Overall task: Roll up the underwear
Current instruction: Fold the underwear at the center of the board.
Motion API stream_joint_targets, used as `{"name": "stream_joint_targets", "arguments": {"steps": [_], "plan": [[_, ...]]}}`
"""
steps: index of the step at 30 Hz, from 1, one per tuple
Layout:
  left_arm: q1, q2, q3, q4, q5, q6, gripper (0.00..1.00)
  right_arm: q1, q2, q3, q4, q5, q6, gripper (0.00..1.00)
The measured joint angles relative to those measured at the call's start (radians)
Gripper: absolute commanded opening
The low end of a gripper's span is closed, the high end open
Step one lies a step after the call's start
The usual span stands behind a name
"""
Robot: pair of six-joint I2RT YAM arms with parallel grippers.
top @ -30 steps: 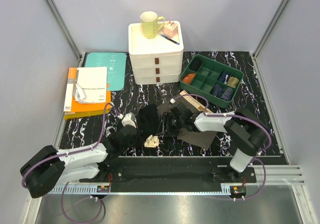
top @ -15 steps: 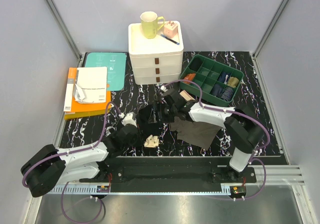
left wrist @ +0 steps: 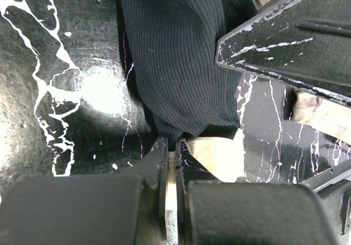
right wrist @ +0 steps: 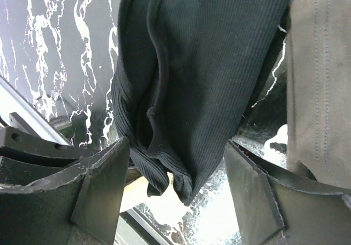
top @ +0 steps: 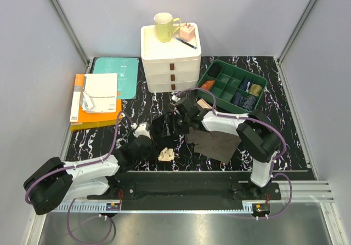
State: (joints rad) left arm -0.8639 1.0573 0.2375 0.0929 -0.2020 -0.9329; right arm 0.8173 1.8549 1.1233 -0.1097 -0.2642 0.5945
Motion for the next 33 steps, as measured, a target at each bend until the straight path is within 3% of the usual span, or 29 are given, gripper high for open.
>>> {"name": "stream_joint_targets", "arguments": {"steps": [14, 18, 20, 27, 29, 33], "plan": [[0.0, 0.01, 0.006, 0.001, 0.0, 0.001, 0.0, 0.024, 0.0, 0.029, 0.006, -0.009, -0.023, 0.74], [0.0, 0.01, 0.006, 0.001, 0.0, 0.001, 0.0, 0.025, 0.008, 0.046, 0.008, -0.01, -0.026, 0.68], [0.0, 0.01, 0.006, 0.0, 0.0, 0.001, 0.0, 0.026, 0.022, 0.054, 0.011, -0.01, -0.029, 0.61], [0.0, 0.01, 0.01, -0.008, 0.0, 0.001, 0.0, 0.029, 0.047, 0.061, 0.008, -0.006, -0.04, 0.07], [0.0, 0.01, 0.01, -0.009, 0.0, 0.001, 0.0, 0.029, 0.047, 0.062, 0.008, 0.0, -0.039, 0.01], [0.0, 0.01, 0.01, -0.01, 0.0, -0.001, 0.0, 0.031, 0.046, 0.062, 0.007, 0.038, -0.029, 0.0]]}}
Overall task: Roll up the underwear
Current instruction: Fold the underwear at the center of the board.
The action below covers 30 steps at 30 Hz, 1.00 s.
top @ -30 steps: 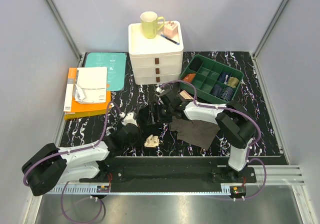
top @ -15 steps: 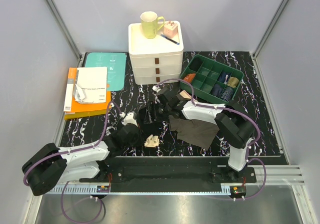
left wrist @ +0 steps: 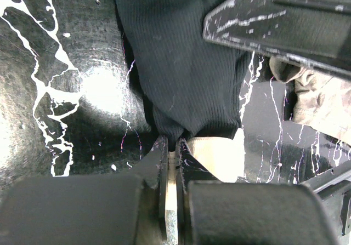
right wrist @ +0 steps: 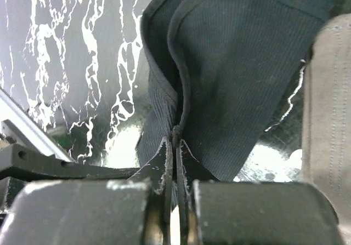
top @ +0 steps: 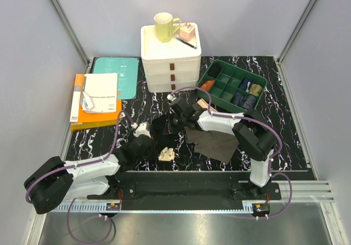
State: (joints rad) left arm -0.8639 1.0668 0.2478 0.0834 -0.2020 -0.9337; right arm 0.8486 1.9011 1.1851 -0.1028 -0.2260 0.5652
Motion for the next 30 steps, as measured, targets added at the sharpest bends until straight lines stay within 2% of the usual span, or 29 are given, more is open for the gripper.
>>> {"name": "stream_joint_targets", "arguments": {"steps": [14, 15, 17, 18, 19, 21, 22, 25, 30], "plan": [[0.0, -0.045, -0.013, -0.039, 0.0, -0.024, 0.0, -0.016, -0.018, -0.066, -0.007, 0.126, 0.07, 0.0], [0.0, -0.048, -0.013, -0.042, -0.001, -0.025, 0.07, -0.016, -0.018, -0.068, -0.008, 0.129, 0.073, 0.0], [0.0, -0.058, -0.013, -0.053, -0.002, -0.032, 0.15, -0.016, -0.016, -0.07, -0.007, 0.131, 0.08, 0.0], [0.0, -0.065, -0.014, -0.066, -0.005, -0.035, 0.3, -0.016, -0.015, -0.07, -0.007, 0.131, 0.082, 0.0], [0.0, -0.072, -0.014, -0.077, -0.008, -0.036, 0.37, -0.016, -0.014, -0.071, -0.007, 0.131, 0.084, 0.0], [0.0, -0.106, -0.014, -0.122, -0.019, -0.043, 0.45, -0.016, -0.011, -0.073, -0.007, 0.131, 0.087, 0.0], [0.0, -0.129, -0.014, -0.149, -0.023, -0.047, 0.56, -0.016, -0.009, -0.074, -0.007, 0.132, 0.087, 0.0], [0.0, -0.225, -0.019, -0.216, -0.039, -0.06, 0.62, -0.017, -0.004, -0.074, -0.006, 0.133, 0.088, 0.0], [0.008, -0.389, -0.055, -0.254, -0.066, -0.085, 0.66, -0.019, -0.003, -0.076, 0.002, 0.132, 0.088, 0.0]]}}
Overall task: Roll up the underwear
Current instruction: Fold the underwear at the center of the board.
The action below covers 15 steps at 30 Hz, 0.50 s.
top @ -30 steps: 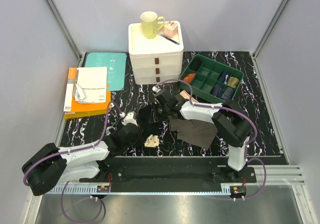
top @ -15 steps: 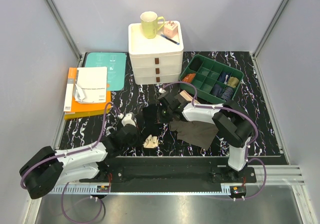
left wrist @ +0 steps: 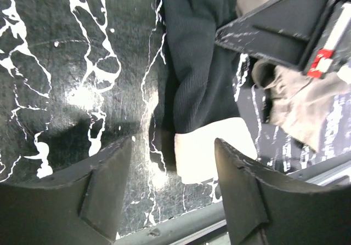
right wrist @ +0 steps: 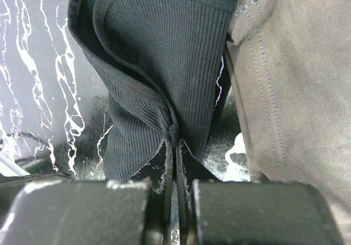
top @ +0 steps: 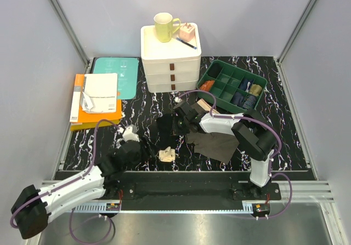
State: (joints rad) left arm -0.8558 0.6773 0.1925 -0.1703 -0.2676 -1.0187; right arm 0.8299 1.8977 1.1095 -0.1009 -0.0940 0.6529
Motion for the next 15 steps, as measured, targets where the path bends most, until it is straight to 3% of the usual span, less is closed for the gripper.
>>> {"name": "stream_joint_targets", "arguments": {"steps": [4, 15], "plan": [[0.013, -0.034, -0.045, 0.021, -0.002, -0.016, 0.67, 0.0, 0.001, -0.001, 0.003, -0.001, 0.0, 0.0], [0.017, 0.073, -0.074, 0.194, 0.031, -0.047, 0.76, -0.001, 0.005, -0.001, 0.009, -0.005, 0.007, 0.0]]}}
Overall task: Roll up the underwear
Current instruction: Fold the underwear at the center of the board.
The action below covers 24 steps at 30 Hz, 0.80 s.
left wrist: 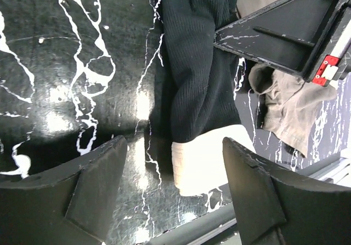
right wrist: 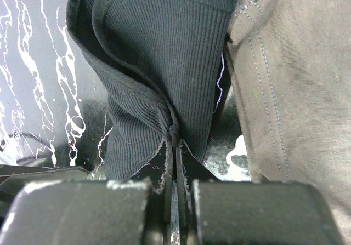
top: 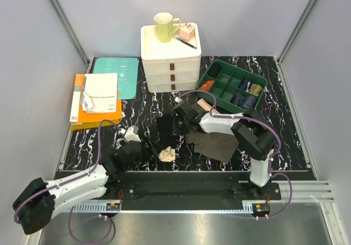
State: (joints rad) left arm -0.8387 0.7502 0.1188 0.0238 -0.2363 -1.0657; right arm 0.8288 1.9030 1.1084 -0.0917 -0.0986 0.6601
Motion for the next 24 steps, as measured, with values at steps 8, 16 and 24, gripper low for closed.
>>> {"name": "stream_joint_targets", "arguments": {"steps": [8, 16, 24], "plan": [[0.0, 0.082, -0.011, 0.122, 0.028, -0.013, 0.75, 0.0, 0.0, 0.0, 0.001, 0.0, 0.0, 0.0], [0.0, 0.108, -0.019, 0.158, 0.055, -0.036, 0.69, 0.0, 0.001, 0.0, 0.002, 0.0, 0.003, 0.0], [0.0, 0.188, -0.02, 0.24, 0.09, -0.059, 0.65, 0.0, 0.006, 0.0, 0.014, 0.0, 0.01, 0.0]]}}
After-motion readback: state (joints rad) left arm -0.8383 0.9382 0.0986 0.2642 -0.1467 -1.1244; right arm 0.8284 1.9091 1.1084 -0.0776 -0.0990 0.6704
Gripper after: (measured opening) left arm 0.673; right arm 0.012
